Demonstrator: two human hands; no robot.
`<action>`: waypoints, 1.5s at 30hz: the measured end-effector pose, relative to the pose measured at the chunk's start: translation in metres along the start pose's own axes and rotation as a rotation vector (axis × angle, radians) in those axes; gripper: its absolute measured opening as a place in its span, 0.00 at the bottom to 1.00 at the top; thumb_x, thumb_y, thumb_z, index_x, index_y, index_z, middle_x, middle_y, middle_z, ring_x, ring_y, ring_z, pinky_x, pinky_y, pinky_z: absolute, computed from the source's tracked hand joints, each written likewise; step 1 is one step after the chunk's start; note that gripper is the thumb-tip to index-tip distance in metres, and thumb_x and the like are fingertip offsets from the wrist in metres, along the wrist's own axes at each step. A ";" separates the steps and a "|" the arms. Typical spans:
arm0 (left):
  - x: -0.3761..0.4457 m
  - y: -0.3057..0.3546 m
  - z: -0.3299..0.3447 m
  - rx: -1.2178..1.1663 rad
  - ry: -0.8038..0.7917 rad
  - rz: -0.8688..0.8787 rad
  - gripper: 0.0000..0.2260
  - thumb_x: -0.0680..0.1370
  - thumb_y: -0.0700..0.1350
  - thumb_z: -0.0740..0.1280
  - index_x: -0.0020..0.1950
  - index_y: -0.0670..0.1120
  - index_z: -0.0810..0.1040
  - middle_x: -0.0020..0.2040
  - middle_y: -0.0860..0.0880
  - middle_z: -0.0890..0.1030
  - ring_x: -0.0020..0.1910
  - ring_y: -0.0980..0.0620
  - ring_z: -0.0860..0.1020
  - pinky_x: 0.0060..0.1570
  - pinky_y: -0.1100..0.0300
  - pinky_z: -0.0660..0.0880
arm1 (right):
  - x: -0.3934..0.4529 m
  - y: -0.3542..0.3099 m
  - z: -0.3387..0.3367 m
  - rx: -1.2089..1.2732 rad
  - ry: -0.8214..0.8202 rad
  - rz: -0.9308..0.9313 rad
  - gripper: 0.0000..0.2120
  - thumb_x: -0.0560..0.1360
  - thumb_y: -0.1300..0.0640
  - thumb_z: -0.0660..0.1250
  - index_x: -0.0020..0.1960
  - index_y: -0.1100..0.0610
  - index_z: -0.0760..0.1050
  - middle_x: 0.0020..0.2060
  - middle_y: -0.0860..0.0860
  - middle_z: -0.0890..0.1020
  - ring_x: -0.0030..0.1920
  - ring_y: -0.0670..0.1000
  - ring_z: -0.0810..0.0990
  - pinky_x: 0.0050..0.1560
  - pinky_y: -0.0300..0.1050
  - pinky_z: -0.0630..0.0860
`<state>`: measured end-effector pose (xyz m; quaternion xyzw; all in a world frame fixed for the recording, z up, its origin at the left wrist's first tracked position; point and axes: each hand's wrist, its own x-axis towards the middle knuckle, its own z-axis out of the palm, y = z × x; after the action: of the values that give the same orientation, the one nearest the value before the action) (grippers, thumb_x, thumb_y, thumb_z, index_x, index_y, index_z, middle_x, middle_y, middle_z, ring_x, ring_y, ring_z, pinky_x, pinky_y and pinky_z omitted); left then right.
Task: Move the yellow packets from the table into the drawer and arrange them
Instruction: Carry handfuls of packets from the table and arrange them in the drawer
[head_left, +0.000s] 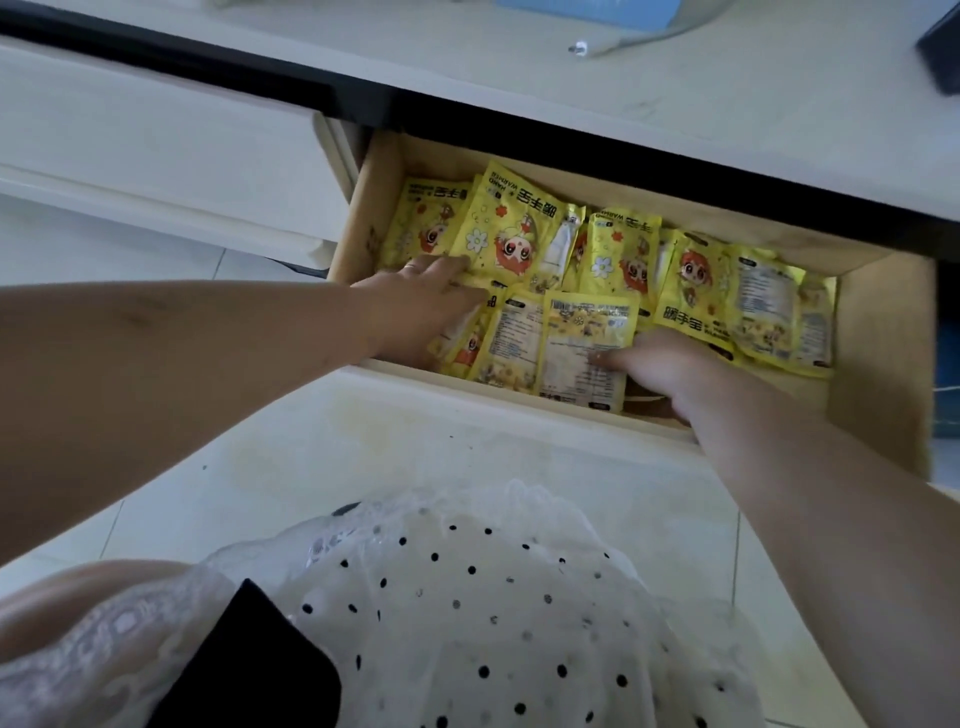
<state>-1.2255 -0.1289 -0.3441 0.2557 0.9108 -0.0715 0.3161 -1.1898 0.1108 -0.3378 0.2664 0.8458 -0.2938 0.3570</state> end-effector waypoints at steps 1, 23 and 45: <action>-0.001 -0.002 -0.001 0.069 0.012 0.013 0.42 0.72 0.52 0.71 0.78 0.57 0.46 0.78 0.46 0.45 0.76 0.39 0.54 0.67 0.44 0.67 | -0.001 0.003 -0.002 -0.027 0.000 0.003 0.24 0.75 0.46 0.68 0.63 0.63 0.74 0.59 0.59 0.78 0.48 0.55 0.73 0.47 0.44 0.68; -0.008 0.013 -0.027 -0.552 0.133 -0.135 0.30 0.74 0.51 0.71 0.73 0.50 0.63 0.67 0.45 0.71 0.59 0.45 0.76 0.58 0.48 0.75 | -0.019 0.024 -0.027 -0.089 0.009 -0.003 0.18 0.77 0.48 0.65 0.54 0.63 0.77 0.50 0.59 0.82 0.49 0.58 0.82 0.50 0.51 0.78; -0.309 0.216 -0.252 -1.191 -0.190 -0.019 0.15 0.75 0.46 0.70 0.60 0.49 0.73 0.50 0.51 0.81 0.51 0.53 0.77 0.53 0.57 0.73 | -0.436 0.089 -0.148 0.796 0.223 0.106 0.23 0.73 0.53 0.71 0.66 0.55 0.73 0.62 0.53 0.78 0.49 0.50 0.77 0.48 0.41 0.76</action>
<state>-1.0442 0.0001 0.0514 0.0190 0.7641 0.4257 0.4843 -0.9343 0.1687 0.0514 0.4571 0.6847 -0.5483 0.1468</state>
